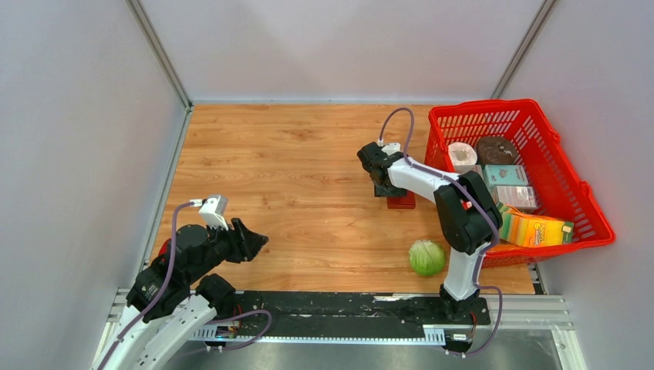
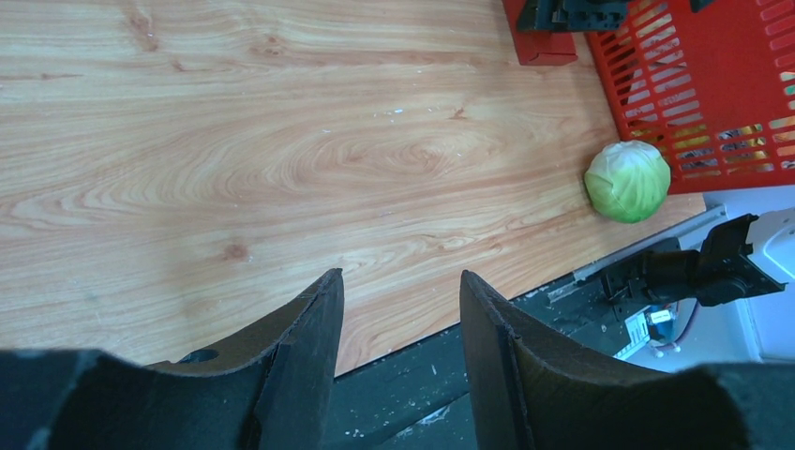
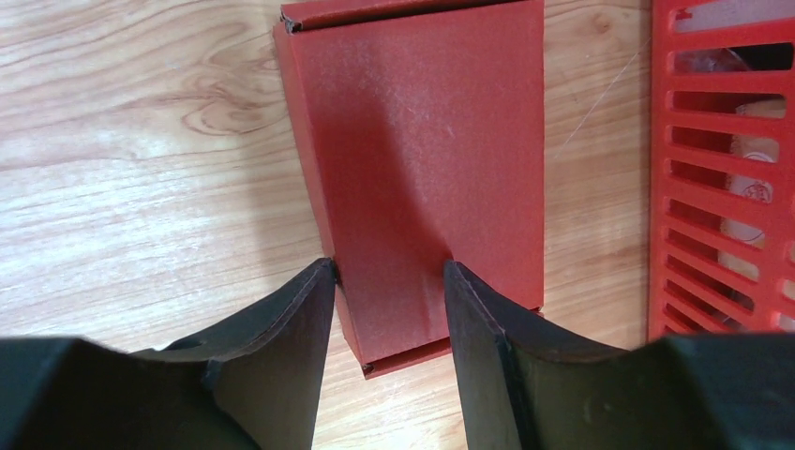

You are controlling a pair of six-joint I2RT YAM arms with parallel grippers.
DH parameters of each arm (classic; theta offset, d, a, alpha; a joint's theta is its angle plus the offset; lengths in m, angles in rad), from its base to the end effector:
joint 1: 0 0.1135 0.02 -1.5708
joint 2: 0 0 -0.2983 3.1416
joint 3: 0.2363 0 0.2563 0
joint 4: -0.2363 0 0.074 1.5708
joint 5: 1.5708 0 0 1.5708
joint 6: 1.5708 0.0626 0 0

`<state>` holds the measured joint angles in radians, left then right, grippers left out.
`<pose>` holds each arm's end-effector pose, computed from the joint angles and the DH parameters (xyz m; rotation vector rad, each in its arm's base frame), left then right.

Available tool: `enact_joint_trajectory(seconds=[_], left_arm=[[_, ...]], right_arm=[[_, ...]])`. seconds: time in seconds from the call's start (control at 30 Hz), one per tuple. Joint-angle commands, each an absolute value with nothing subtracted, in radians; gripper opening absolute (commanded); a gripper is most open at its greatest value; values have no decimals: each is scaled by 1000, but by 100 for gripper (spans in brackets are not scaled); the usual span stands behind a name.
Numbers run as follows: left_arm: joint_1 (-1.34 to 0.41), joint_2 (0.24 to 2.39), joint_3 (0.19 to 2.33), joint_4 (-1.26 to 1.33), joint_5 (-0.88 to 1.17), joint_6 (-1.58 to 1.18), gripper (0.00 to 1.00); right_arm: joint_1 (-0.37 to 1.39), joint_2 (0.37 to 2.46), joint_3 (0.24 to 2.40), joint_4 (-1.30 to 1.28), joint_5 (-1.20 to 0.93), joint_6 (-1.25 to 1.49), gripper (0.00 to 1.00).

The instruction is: Fold the paper box

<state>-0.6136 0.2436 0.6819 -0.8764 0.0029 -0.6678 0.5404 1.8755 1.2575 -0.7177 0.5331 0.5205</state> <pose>0.0443 -0.0315 0.2876 -0.0551 2.1053 -0.8029 0.3398 0.1668 0.1782 0.0588 2.6365 -0.4633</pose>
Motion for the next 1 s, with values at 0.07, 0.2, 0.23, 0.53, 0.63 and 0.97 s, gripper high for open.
enact_joint_trajectory(seconds=[0.07,0.2,0.23,0.53,0.63,0.97], left_arm=[[-611,255,686,-838,18,-676,57],[-609,270,686,-819,29,-683,57],[-611,275,689,-818,35,-683,57],[-611,291,701,-815,37,-689,57],[-611,308,716,-813,34,-687,57],[-609,406,849,-810,11,-661,57]], right_arm=[[512,1853,1209,-710,525,465,52],[515,1844,1221,-698,529,437,52],[517,1844,1235,-703,531,431,53],[583,1721,1337,-768,592,383,59],[656,1632,1408,-824,581,405,62],[834,1300,1298,-724,398,427,64]])
